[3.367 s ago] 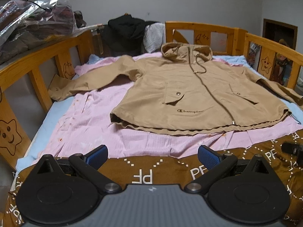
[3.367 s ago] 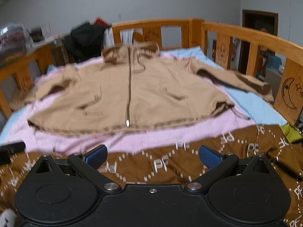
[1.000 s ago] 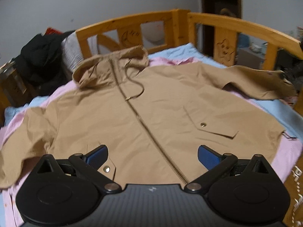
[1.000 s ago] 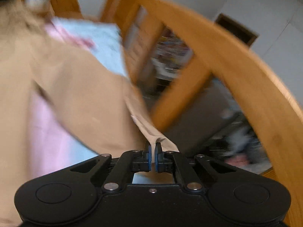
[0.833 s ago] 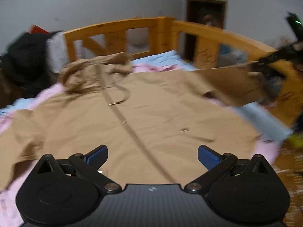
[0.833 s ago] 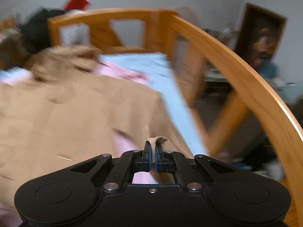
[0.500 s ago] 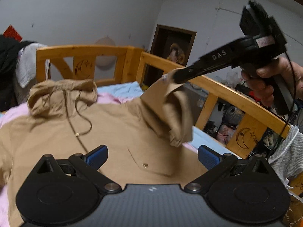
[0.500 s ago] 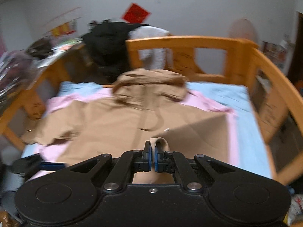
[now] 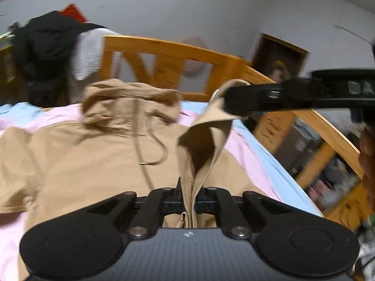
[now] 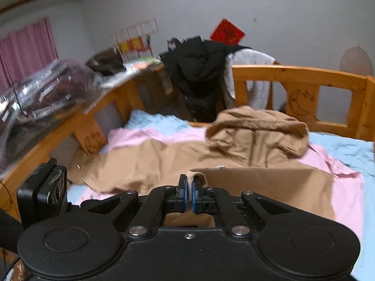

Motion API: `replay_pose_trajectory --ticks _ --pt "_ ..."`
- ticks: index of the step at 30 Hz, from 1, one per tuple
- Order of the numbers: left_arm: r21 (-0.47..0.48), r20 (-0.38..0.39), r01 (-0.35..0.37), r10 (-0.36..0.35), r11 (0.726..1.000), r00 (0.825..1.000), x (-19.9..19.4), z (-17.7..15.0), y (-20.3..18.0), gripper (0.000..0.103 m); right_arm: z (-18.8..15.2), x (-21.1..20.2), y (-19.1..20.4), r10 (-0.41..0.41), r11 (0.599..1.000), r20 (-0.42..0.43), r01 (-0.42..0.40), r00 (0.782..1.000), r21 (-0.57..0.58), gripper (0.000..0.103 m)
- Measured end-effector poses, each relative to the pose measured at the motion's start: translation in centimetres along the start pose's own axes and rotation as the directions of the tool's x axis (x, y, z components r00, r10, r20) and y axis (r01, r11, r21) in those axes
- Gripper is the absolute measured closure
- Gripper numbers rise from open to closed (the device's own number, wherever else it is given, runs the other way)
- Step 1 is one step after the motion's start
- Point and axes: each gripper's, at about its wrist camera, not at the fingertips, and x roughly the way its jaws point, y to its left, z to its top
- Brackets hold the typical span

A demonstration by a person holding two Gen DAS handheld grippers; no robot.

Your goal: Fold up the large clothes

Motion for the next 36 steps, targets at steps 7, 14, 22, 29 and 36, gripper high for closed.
replay_pose_trajectory --ticks 7,14,22,29,36 --pt "-0.079 -0.095 -0.152 0.145 0.985 0.985 1.1 -1.5 6.0 0.096 -1.1 0.7 -5.3 -0.175 0.985 0.115 0.175 0.978 0.011 0.039" --pt "-0.061 -0.290 -0.292 0.263 0.954 0.920 6.9 -6.1 9.6 0.091 -8.6 8.7 -14.7 -0.558 0.830 -0.071 0.555 0.827 -0.054 0.037" --pt "-0.063 -0.281 -0.326 0.296 0.943 0.913 7.7 -7.5 10.2 0.091 -12.8 10.7 -24.0 -0.423 0.798 -0.128 0.435 0.897 0.416 0.043" --pt "-0.073 -0.278 -0.291 0.261 0.954 0.925 8.4 -7.2 9.8 0.090 -10.8 11.4 -21.0 -0.520 0.824 -0.072 0.521 0.851 0.223 0.101" --pt "-0.026 -0.288 -0.354 0.332 0.935 0.898 10.1 -7.4 8.5 0.068 -12.9 15.7 -19.6 -0.677 0.734 -0.147 0.676 0.721 -0.067 0.091"
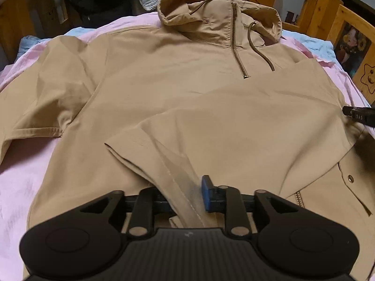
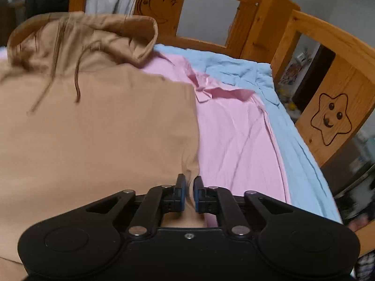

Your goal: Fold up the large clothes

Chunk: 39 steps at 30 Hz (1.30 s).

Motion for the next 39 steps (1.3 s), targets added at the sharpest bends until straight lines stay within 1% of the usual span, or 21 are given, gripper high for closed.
replay_pose_trajectory --ticks 1,2,3,5,8,11,12,14,16,18,20,23,25,27,28,31,33,34,35,37,39 --pt "-0.012 -0.001 0.005 -0.005 1.000 1.000 -0.4 -0.1 0.3 0.054 -0.2 -0.3 0.1 -0.001 1.000 0.016 0.001 1.000 0.005 0.086" --pt "-0.027 0.005 0.008 -0.008 1.000 1.000 -1.0 -0.3 0.7 0.043 -0.2 -0.7 -0.1 0.008 1.000 0.025 -0.008 1.000 0.012 0.072" --pt "-0.043 0.023 0.013 -0.012 0.999 1.000 -1.9 -0.8 1.2 0.039 -0.2 -1.3 -0.4 0.010 1.000 0.041 -0.011 0.999 0.023 0.064" --pt "-0.060 0.081 0.033 -0.028 0.998 0.996 -4.2 -2.1 2.6 0.024 -0.2 -2.9 -0.7 0.034 0.998 0.105 -0.039 0.994 0.047 0.044" --pt "-0.099 0.166 0.009 0.008 0.995 0.986 -7.9 -4.9 5.5 0.016 -0.3 -5.5 -0.5 0.092 0.993 0.175 -0.103 0.980 0.054 0.032" --pt "-0.199 0.206 -0.079 0.120 0.977 0.971 -10.6 -6.8 9.6 0.013 -0.5 -8.3 0.5 0.176 0.981 0.207 -0.189 0.962 0.046 0.022" --pt "-0.243 0.212 -0.129 0.182 0.961 0.960 -11.2 -7.2 11.1 0.013 -0.7 -9.3 1.0 0.214 0.974 0.214 -0.225 0.953 0.028 0.020" --pt "-0.364 0.208 -0.197 0.286 0.910 0.935 -12.0 -7.9 14.7 0.013 -1.3 -11.3 2.3 0.269 0.962 0.230 -0.274 0.935 -0.011 0.012" --pt "-0.490 0.212 -0.197 0.335 0.849 0.918 -12.2 -8.3 18.4 0.013 -2.0 -13.2 3.7 0.337 0.941 0.225 -0.337 0.914 -0.040 0.010" --pt "-0.599 0.205 -0.170 0.355 0.783 0.912 -11.9 -8.3 21.9 0.019 -2.8 -15.0 5.2 0.398 0.917 0.210 -0.391 0.893 -0.073 0.010" --pt "-0.697 0.189 -0.129 0.354 0.705 0.916 -11.3 -8.0 25.0 0.034 -3.6 -16.8 6.6 0.446 0.895 0.191 -0.433 0.875 -0.107 0.007" --pt "-0.813 0.203 -0.033 0.337 0.581 0.920 -10.3 -7.9 28.3 0.036 -5.0 -19.2 8.7 0.508 0.858 0.144 -0.483 0.849 -0.175 0.007" --pt "-0.842 0.201 -0.013 0.335 0.539 0.920 -9.5 -7.7 29.5 0.039 -5.9 -20.5 9.5 0.529 0.841 0.124 -0.501 0.839 -0.203 0.007" --pt "-0.858 0.173 -0.031 0.346 0.513 0.922 -8.4 -6.9 30.5 0.045 -6.7 -21.5 10.0 0.545 0.829 0.102 -0.518 0.832 -0.210 0.006" --pt "-0.867 0.149 -0.048 0.349 0.497 0.925 -7.8 -6.6 30.8 0.055 -7.0 -21.8 10.2 0.551 0.825 0.091 -0.524 0.830 -0.213 0.006" --pt "-0.885 0.054 -0.122 0.360 0.449 0.931 -6.1 -6.2 31.6 0.101 -7.8 -22.6 10.5 0.552 0.821 0.070 -0.527 0.831 -0.220 0.006" --pt "-0.878 0.044 -0.154 0.398 0.452 0.916 -6.0 -5.9 31.1 0.102 -8.3 -22.9 10.5 0.554 0.819 0.058 -0.532 0.830 -0.216 0.006" --pt "-0.866 0.052 -0.168 0.420 0.470 0.906 -6.2 -5.6 30.6 0.103 -8.6 -23.0 10.4 0.556 0.818 0.051 -0.534 0.830 -0.215 0.006" --pt "-0.845 0.061 -0.195 0.451 0.498 0.890 -6.5 -5.3 29.8 0.103 -8.7 -23.0 10.4 0.556 0.816 0.044 -0.535 0.830 -0.220 0.006" --pt "-0.778 0.104 -0.264 0.531 0.570 0.841 -7.3 -4.3 27.6 0.103 -9.0 -23.0 10.2 0.548 0.817 0.034 -0.526 0.836 -0.237 0.006" --pt "-0.697 0.189 -0.304 0.576 0.649 0.796 -8.4 -3.2 25.0 0.103 -9.0 -23.0 9.9 0.535 0.825 0.040 -0.513 0.844 -0.237 0.006"
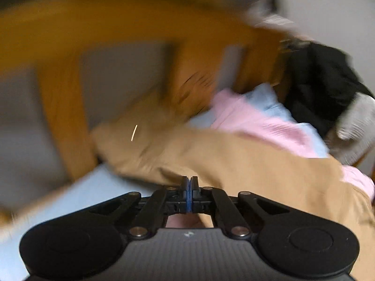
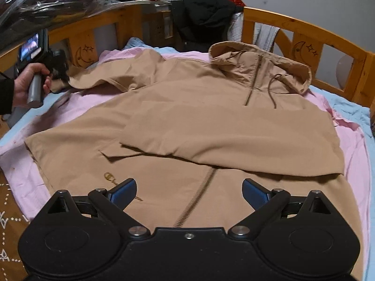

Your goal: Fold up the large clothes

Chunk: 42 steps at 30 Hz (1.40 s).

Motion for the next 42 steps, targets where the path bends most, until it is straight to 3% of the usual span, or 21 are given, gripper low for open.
replay_pose_trajectory --ticks 3,4,6,8,11,13,15,17,19,20,22,24,27,29,31,35,37,39,42 --pt "0.153 0.142 0.085 -0.107 0.985 0.984 -3.6 0.3 -3.2 0.103 0.3 -0.4 -0.8 -0.019 0.999 0.022 0.019 1.000 0.028 0.006" --pt "0.220 0.184 0.117 -0.159 0.968 0.970 -5.1 0.1 -4.4 0.103 0.4 -0.6 -1.1 -0.029 0.999 0.034 0.028 0.999 0.033 0.006" --pt "0.380 0.232 0.194 -0.296 0.905 0.926 -8.2 -0.9 -6.9 0.103 0.6 -1.0 -1.7 -0.058 0.998 0.053 0.056 0.997 0.032 0.006" --pt "0.544 0.231 0.256 -0.436 0.799 0.870 -11.2 -2.9 -9.2 0.103 0.7 -1.4 -2.5 -0.103 0.994 0.067 0.101 0.992 0.040 0.006" --pt "0.728 0.105 0.353 -0.604 0.588 0.790 -14.8 -7.0 -11.7 0.103 0.3 -1.8 -4.3 -0.175 0.983 0.071 0.170 0.982 0.069 0.006" --pt "0.792 -0.050 0.428 -0.652 0.436 0.757 -16.1 -10.0 -13.1 0.103 -0.1 -1.9 -5.6 -0.212 0.973 0.059 0.205 0.975 0.103 0.006" --pt "0.815 -0.194 0.489 -0.648 0.312 0.737 -16.9 -13.0 -14.1 0.103 -0.5 -1.9 -6.7 -0.231 0.965 0.044 0.223 0.972 0.135 0.006" --pt "0.817 -0.290 0.528 -0.626 0.231 0.724 -17.4 -15.2 -14.5 0.097 -0.9 -1.6 -7.5 -0.255 0.959 0.040 0.247 0.966 0.138 0.006" --pt "0.802 -0.343 0.561 -0.610 0.204 0.714 -16.9 -16.2 -14.0 0.091 -0.9 -1.1 -8.0 -0.260 0.957 0.029 0.254 0.965 0.138 0.006" --pt "0.787 -0.368 0.582 -0.600 0.205 0.710 -16.9 -16.5 -13.6 0.076 -0.7 -0.7 -8.1 -0.258 0.957 0.028 0.251 0.966 0.143 0.006" --pt "0.759 -0.403 0.619 -0.599 0.204 0.692 -17.0 -16.8 -12.5 0.057 -0.1 0.0 -8.0 -0.242 0.961 0.038 0.234 0.970 0.144 0.006" --pt "0.722 -0.427 0.654 -0.598 0.226 0.678 -17.4 -16.6 -10.9 0.055 0.9 0.8 -7.4 -0.217 0.969 0.058 0.208 0.974 0.129 0.006" --pt "0.638 -0.453 0.706 -0.593 0.306 0.666 -17.5 -14.9 -8.1 0.051 2.9 2.8 -5.6 -0.138 0.988 0.085 0.131 0.987 0.081 0.006" --pt "0.577 -0.439 0.720 -0.596 0.387 0.672 -17.5 -13.4 -6.2 0.037 4.2 4.1 -3.6 -0.081 0.997 0.107 0.079 0.991 0.021 0.006" --pt "0.514 -0.399 0.704 -0.590 0.489 0.702 -17.2 -11.8 -3.9 0.030 5.1 5.1 -1.2 -0.017 0.998 0.127 0.025 0.992 -0.062 0.006" --pt "0.404 -0.291 0.582 -0.504 0.706 0.813 -15.8 -8.6 0.2 0.018 5.6 6.7 4.5 0.112 0.961 0.135 -0.073 0.985 -0.268 0.006" --pt "0.357 -0.251 0.499 -0.433 0.789 0.865 -14.3 -7.0 1.3 0.018 5.0 7.4 7.6 0.170 0.923 0.117 -0.116 0.979 -0.368 0.006" --pt "0.316 -0.229 0.432 -0.373 0.845 0.899 -12.9 -5.6 2.0 0.018 4.1 7.9 10.7 0.217 0.872 0.076 -0.159 0.973 -0.463 0.007" --pt "0.266 -0.200 0.375 -0.329 0.888 0.923 -11.6 -4.3 2.6 0.014 2.5 8.7 15.1 0.201 0.775 0.048 -0.129 0.978 -0.619 0.010"
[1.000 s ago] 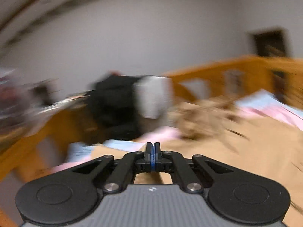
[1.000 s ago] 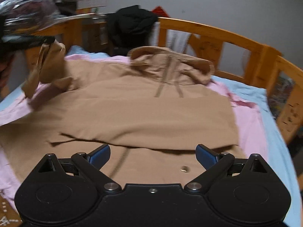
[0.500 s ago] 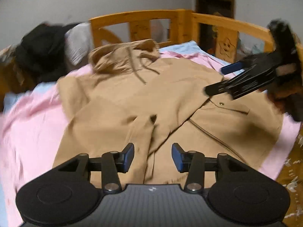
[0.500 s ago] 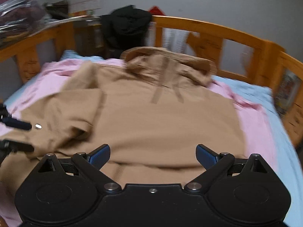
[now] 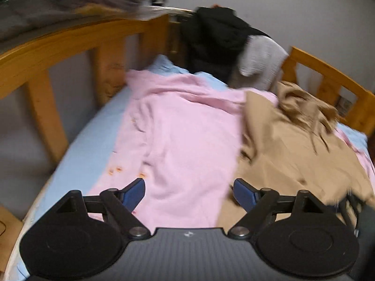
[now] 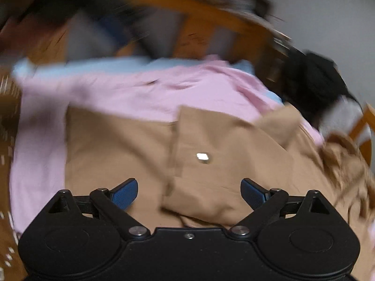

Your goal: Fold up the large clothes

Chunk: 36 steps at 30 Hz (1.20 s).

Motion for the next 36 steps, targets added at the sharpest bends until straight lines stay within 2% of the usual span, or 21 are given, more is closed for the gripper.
replay_pose_trajectory --ticks 3,6,7,8,9,10,11,13,16,17,19,22,23,25,27,29,32,34,36 --pt "-0.012 0.025 -0.016 0.017 1.000 1.000 0.3 0.5 0.0 0.010 0.6 2.2 2.6 -0.126 0.984 -0.097 0.112 0.987 -0.137 0.013" --pt "0.012 0.035 0.003 -0.003 1.000 0.999 0.5 0.6 -0.9 0.009 0.8 3.0 2.5 -0.210 0.970 -0.127 0.191 0.969 -0.147 0.019" --pt "0.025 0.039 0.014 -0.015 1.000 0.999 0.6 0.5 -1.2 0.008 0.9 3.0 2.3 -0.213 0.971 -0.133 0.194 0.968 -0.141 0.029" --pt "0.035 0.043 0.022 -0.024 0.999 0.999 0.5 0.4 -1.5 0.008 0.9 3.1 2.0 -0.200 0.975 -0.142 0.183 0.969 -0.128 0.049" --pt "0.048 0.047 0.034 -0.036 0.998 0.998 0.4 0.2 -2.0 0.008 0.8 2.9 1.6 -0.171 0.982 -0.148 0.157 0.974 -0.104 0.059" --pt "0.060 0.052 0.047 -0.050 0.997 0.997 0.2 -0.1 -2.3 0.008 0.9 2.4 1.2 -0.136 0.990 -0.144 0.128 0.980 -0.062 0.077" --pt "0.074 0.062 0.064 -0.069 0.995 0.996 0.1 -0.2 -2.5 0.008 1.2 2.1 1.0 -0.138 0.990 -0.141 0.136 0.980 -0.028 0.082" --pt "0.112 0.083 0.093 -0.103 0.989 0.991 -0.8 -0.6 -3.0 0.008 2.0 0.1 -0.9 -0.095 0.986 -0.105 0.108 0.990 0.124 0.084" --pt "0.169 0.111 0.142 -0.162 0.975 0.981 -1.5 -1.1 -3.7 0.008 3.5 -3.3 -5.2 -0.110 0.934 -0.025 0.112 0.994 0.339 0.089" --pt "0.191 0.115 0.149 -0.173 0.970 0.978 -1.6 -1.2 -4.0 0.008 3.8 -4.5 -6.7 -0.131 0.909 0.003 0.119 0.991 0.399 0.092" --pt "0.240 0.117 0.144 -0.176 0.960 0.977 -1.6 -1.5 -5.0 0.008 4.1 -7.1 -10.4 -0.195 0.833 0.045 0.141 0.980 0.534 0.101" --pt "0.329 0.126 0.097 -0.146 0.939 0.981 -0.9 -2.1 -6.9 0.008 2.7 -11.1 -16.3 -0.281 0.663 0.084 0.130 0.956 0.737 0.101" --pt "0.373 0.115 0.078 -0.130 0.925 0.985 -0.2 -2.3 -7.9 0.008 2.0 -12.1 -17.8 -0.311 0.621 0.078 0.140 0.947 0.771 0.101" --pt "0.463 0.106 0.033 -0.092 0.886 0.990 1.5 -2.8 -9.6 0.010 0.6 -13.1 -19.7 -0.362 0.567 0.050 0.178 0.931 0.804 0.101" --pt "0.522 0.099 0.006 -0.067 0.853 0.993 3.1 -3.2 -11.2 0.012 -1.6 -14.1 -21.1 -0.390 0.497 0.007 0.203 0.921 0.844 0.101" --pt "0.538 0.077 0.021 -0.074 0.843 0.994 4.3 -3.3 -12.0 0.012 -4.5 -15.2 -22.0 -0.416 0.407 -0.048 0.233 0.908 0.883 0.101" --pt "0.544 0.064 0.025 -0.072 0.838 0.995 5.9 -3.4 -12.8 0.012 -8.8 -16.6 -22.5 -0.444 0.294 -0.132 0.282 0.887 0.913 0.101" --pt "0.562 0.068 0.020 -0.070 0.827 0.995 6.9 -3.5 -13.4 0.012 -11.6 -17.2 -22.7 -0.432 0.245 -0.173 0.299 0.885 0.922 0.101" --pt "0.590 0.079 0.007 -0.066 0.807 0.995 8.2 -3.4 -14.1 0.012 -13.8 -17.1 -23.1 -0.416 0.218 -0.207 0.318 0.885 0.923 0.101"
